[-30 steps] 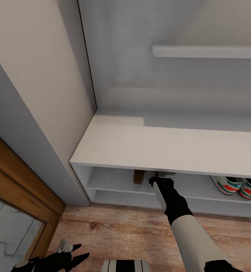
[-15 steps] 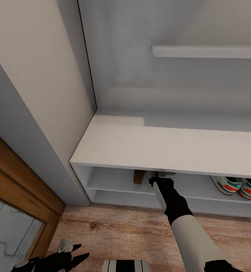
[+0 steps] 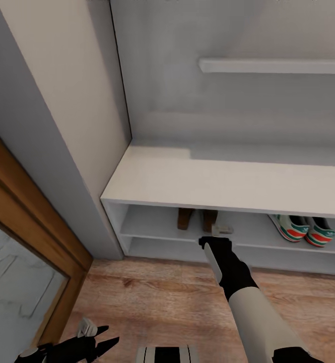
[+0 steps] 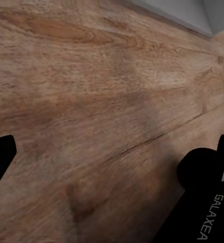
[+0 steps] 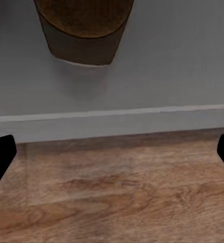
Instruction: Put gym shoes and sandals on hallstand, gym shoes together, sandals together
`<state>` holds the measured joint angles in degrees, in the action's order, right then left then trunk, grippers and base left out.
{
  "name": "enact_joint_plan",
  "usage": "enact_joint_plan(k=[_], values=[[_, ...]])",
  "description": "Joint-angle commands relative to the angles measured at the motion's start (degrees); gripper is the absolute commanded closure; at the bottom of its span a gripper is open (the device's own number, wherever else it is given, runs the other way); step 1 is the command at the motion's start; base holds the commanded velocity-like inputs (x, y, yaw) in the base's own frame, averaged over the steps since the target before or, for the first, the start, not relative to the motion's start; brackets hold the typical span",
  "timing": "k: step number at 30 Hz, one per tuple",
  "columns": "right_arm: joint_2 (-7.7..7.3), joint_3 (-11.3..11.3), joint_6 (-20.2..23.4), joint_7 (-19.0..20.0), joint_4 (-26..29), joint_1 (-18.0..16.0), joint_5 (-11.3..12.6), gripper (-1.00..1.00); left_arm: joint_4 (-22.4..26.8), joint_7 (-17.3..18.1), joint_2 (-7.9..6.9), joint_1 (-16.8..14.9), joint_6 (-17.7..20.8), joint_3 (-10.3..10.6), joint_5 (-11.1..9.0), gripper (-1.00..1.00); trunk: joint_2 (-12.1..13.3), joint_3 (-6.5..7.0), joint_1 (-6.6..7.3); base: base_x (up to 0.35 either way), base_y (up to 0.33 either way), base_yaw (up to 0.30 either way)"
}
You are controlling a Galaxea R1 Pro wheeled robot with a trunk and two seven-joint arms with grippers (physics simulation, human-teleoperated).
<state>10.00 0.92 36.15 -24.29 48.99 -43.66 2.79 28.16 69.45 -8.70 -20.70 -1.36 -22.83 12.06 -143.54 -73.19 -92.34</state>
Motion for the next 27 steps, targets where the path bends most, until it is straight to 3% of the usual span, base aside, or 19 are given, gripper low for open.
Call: enact_joint_plan(k=[1, 27], values=[[0.00, 0.1, 0.2, -0.4, 0.0, 0.0, 0.3, -1.00, 0.0, 0.3, 0.07, 0.0, -0.1, -0.5, 0.6, -1.00, 0.0, -0.04, 0.05, -0.334, 0.000, 0.000], [0.00, 0.1, 0.2, -0.3, 0.0, 0.0, 0.4, -1.00, 0.1, 0.3, -0.01, 0.0, -0.1, -0.5, 0.6, -1.00, 0.0, -0.04, 0.05, -0.336, 0.000, 0.000]])
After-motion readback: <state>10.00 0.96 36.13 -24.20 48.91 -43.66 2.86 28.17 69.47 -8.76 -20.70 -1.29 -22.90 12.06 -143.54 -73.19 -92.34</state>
